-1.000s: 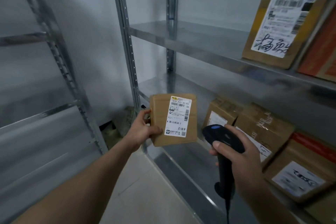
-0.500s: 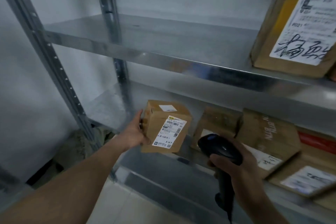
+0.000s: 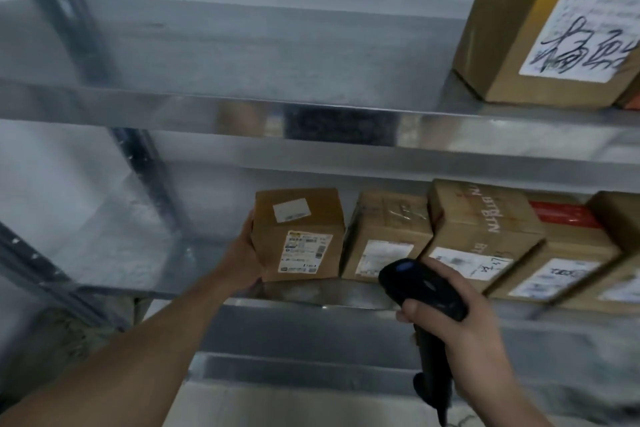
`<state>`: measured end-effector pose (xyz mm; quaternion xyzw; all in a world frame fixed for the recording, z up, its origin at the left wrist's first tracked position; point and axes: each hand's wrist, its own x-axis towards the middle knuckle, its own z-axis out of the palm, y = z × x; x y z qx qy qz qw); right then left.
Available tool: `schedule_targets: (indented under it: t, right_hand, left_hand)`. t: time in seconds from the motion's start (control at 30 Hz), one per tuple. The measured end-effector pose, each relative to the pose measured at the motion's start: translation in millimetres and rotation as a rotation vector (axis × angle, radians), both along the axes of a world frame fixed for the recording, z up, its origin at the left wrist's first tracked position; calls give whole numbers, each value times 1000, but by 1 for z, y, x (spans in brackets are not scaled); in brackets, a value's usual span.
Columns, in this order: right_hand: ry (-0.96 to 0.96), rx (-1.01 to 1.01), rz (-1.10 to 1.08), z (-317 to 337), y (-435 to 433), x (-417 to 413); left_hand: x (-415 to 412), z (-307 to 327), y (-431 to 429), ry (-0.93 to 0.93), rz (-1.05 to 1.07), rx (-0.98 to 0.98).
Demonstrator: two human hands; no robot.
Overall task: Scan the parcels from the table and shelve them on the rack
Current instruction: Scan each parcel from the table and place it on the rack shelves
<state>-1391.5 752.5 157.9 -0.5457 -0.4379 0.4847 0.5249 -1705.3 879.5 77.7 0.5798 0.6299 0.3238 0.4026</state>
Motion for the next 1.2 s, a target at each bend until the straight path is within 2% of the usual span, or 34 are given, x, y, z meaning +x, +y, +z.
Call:
schedule_targets:
  t: [0.17, 0.5, 0.63, 0.77, 1.03, 1.2]
  right_hand:
    - [-7, 12, -26, -4, -9, -11]
    - [11, 35, -46, -5, -23, -28]
    - [-5, 39, -35, -2, -34, -29]
    - [-4, 28, -38, 2, -48, -23]
    - [37, 6, -95, -4, -90, 19]
    - [36, 1, -126, -3, -137, 72]
  left_hand:
    - [-11, -6, 6, 127, 25, -16]
    - [-8, -14, -2, 252, 29, -12]
    - [-8, -18, -15, 231, 102, -33]
    - [-2, -17, -35, 301, 180, -78]
    - [44, -13, -98, 407, 217, -97]
    - [106, -1, -140, 505, 82, -131]
